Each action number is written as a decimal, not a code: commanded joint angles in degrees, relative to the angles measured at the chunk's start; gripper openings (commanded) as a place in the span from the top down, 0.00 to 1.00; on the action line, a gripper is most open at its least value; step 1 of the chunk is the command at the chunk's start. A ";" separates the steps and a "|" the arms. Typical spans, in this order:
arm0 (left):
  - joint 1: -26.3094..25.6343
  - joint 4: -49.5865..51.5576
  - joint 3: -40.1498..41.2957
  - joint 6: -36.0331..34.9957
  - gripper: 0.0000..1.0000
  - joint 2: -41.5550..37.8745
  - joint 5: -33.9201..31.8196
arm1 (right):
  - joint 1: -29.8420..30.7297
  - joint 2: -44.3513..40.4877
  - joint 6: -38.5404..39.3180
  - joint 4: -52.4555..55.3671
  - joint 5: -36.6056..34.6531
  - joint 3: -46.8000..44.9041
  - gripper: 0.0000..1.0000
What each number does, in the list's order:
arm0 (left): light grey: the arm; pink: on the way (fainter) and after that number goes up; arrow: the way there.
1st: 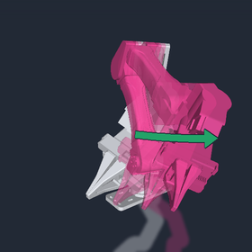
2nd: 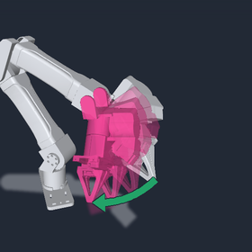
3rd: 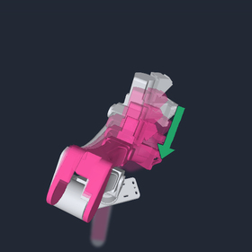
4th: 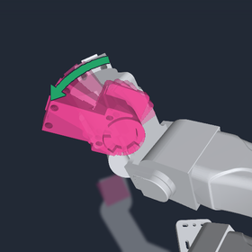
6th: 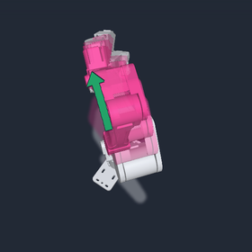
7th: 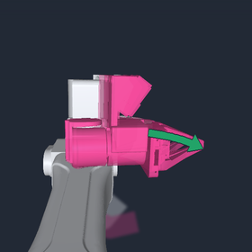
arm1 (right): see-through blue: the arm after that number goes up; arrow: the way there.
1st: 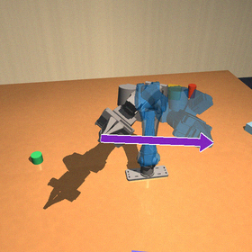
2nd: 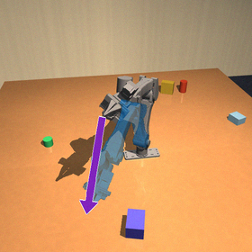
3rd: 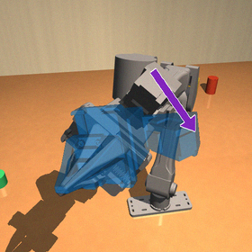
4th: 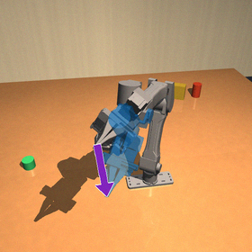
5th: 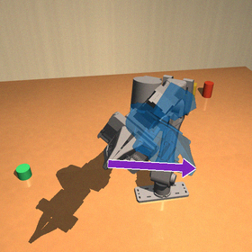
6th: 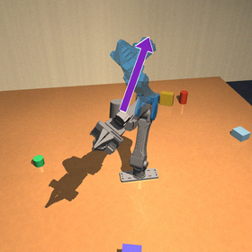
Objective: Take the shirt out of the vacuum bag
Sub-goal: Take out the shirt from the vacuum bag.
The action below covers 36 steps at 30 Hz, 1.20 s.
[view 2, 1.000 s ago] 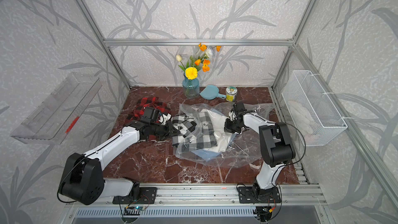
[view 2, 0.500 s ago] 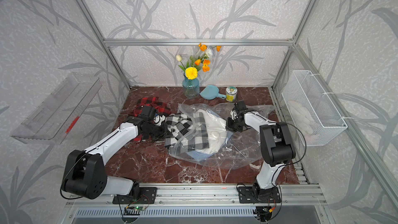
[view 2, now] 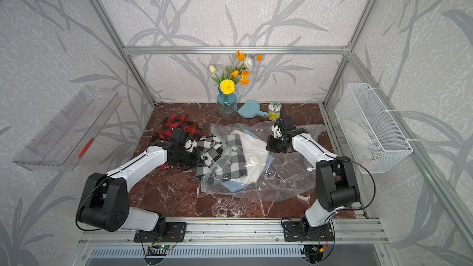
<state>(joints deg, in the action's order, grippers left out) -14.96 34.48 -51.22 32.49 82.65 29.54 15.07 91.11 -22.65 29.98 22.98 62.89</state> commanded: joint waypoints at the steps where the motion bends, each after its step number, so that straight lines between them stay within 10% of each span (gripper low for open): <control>1: -3.64 -5.27 1.49 3.90 1.00 0.95 1.12 | 2.59 -1.52 -2.17 2.74 0.48 -0.75 1.00; 13: -14.23 -14.97 0.60 11.19 1.00 7.24 1.07 | 5.78 0.77 -4.45 2.89 -4.16 -3.23 1.00; 36: -4.05 8.82 -11.05 -2.75 1.00 -3.57 -6.66 | 7.78 9.97 -4.16 3.59 -15.81 -4.02 1.00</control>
<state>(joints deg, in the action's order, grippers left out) -21.08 34.17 -58.74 34.37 81.65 28.51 23.92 98.54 -27.03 28.53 14.24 59.99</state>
